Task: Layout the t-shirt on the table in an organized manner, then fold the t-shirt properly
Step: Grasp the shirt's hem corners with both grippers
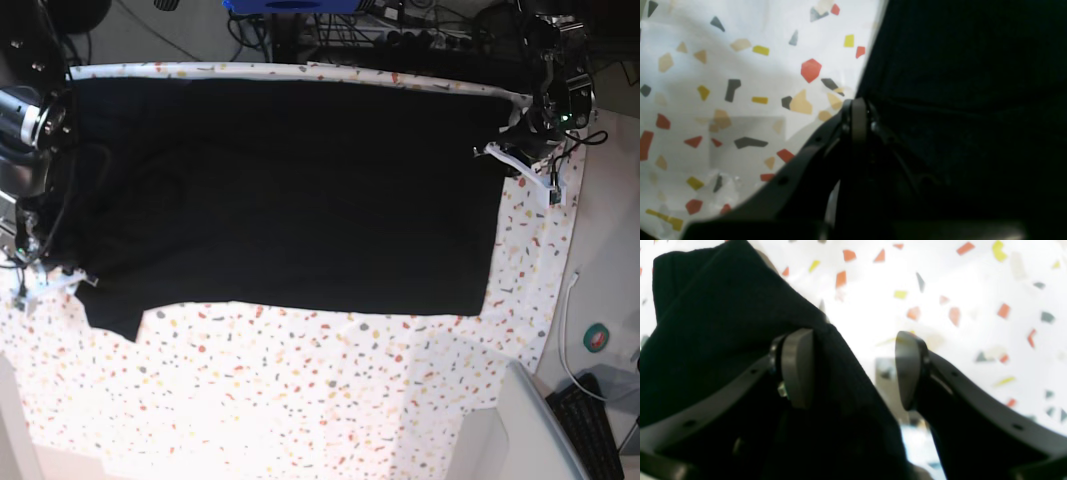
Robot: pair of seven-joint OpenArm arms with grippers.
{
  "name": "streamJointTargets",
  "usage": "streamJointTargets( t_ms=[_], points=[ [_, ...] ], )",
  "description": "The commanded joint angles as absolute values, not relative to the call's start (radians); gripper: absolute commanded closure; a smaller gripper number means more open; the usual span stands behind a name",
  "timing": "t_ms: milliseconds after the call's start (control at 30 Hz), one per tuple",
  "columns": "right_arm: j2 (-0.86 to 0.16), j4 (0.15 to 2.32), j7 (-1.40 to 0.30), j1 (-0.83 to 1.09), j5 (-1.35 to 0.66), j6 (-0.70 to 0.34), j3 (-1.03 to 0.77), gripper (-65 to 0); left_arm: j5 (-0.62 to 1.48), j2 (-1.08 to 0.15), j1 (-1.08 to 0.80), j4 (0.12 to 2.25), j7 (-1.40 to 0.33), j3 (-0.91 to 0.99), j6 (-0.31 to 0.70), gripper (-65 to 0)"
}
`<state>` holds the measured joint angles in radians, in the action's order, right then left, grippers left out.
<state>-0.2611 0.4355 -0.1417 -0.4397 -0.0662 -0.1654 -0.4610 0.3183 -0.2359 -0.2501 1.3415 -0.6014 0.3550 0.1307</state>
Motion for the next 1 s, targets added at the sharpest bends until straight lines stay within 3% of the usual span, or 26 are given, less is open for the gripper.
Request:
streamJointTargets(
  t_ms=[0, 100, 233, 467, 633, 867, 967],
  points=[
    [-0.271, 0.470, -0.176, -0.404, -0.062, -0.148, -0.464, -35.4, 0.302, -0.252, -0.254, 1.346, -0.624, 0.357, 0.116, 0.0],
    [-0.231, 0.624, -0.182, -0.325, -0.062, -0.148, -0.464, -35.4, 0.302, -0.260, -0.254, 1.346, -0.624, 0.357, 0.116, 0.0],
    [-0.214, 0.817, -0.314, -0.295, -0.062, -0.148, -0.464, -35.6, 0.302, -0.260, -0.254, 1.348, -0.624, 0.357, 0.116, 0.0],
    [-0.216, 0.898, -0.410, -0.375, -0.062, -0.150, -0.456, -35.9, 0.302, -0.254, -0.254, 1.354, -0.625, 0.357, 0.116, 0.0],
    [-0.219, 0.760, -0.394, -0.466, -0.061, -0.153, -0.453, -36.0, 0.302, -0.255, -0.254, 1.349, -0.625, 0.357, 0.116, 0.0],
    [-0.254, 0.338, -0.139, -0.599, -0.058, -0.153, -0.366, -35.9, 0.303, -0.257, -0.254, 1.351, -0.624, 0.357, 0.116, 0.0],
    [-0.254, 0.302, -0.085, -0.602, -0.058, -0.150, -0.340, -35.6, 0.303, -0.257, -0.254, 1.349, -0.624, 0.357, 0.116, 0.0]
  ],
)
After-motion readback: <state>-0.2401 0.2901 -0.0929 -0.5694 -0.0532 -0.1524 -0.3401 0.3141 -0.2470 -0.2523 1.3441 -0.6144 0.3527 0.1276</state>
